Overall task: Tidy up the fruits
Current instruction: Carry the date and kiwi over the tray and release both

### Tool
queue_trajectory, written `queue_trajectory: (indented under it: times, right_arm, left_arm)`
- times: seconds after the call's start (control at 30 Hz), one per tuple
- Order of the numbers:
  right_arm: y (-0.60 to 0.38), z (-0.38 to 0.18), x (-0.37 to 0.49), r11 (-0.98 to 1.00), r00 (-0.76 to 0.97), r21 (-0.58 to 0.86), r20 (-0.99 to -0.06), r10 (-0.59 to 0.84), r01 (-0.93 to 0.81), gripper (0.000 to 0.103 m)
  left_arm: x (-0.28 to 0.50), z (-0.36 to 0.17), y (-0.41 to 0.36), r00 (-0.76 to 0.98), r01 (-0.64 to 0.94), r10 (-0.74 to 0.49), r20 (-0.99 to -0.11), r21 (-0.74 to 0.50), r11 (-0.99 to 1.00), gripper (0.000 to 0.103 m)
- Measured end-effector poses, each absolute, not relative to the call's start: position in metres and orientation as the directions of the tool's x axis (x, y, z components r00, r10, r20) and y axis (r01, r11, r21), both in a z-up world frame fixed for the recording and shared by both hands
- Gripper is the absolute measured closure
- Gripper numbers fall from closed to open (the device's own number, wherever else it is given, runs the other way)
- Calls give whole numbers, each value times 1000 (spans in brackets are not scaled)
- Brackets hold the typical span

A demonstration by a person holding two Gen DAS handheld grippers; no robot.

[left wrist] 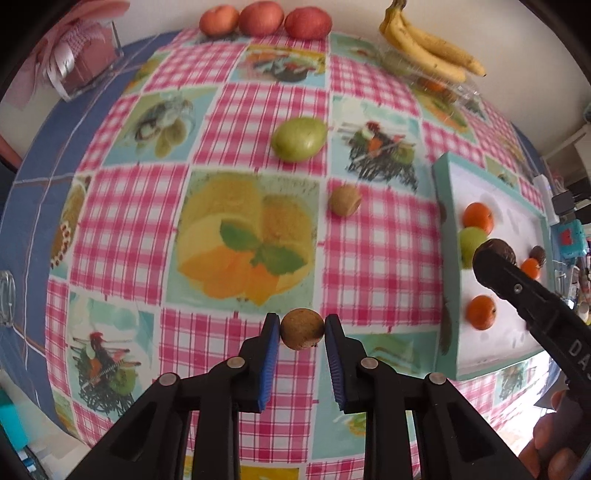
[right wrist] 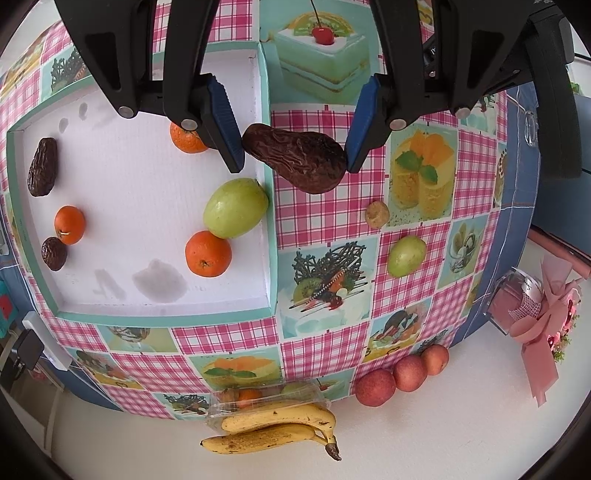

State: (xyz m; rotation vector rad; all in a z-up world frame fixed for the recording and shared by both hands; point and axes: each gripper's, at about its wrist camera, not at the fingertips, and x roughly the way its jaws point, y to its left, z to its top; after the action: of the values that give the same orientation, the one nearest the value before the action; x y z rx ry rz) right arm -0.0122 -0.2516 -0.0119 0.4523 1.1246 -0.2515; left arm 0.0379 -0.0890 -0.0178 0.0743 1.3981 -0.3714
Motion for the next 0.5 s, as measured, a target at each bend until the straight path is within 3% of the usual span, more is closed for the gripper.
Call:
queue_trajectory:
  times: [0.5]
  right_arm:
    - [-320,-4,-41,786,441,218,-894,-76,578,45]
  left_arm:
    - [20,12,-158,141,437,-362,-922,-270,858,76]
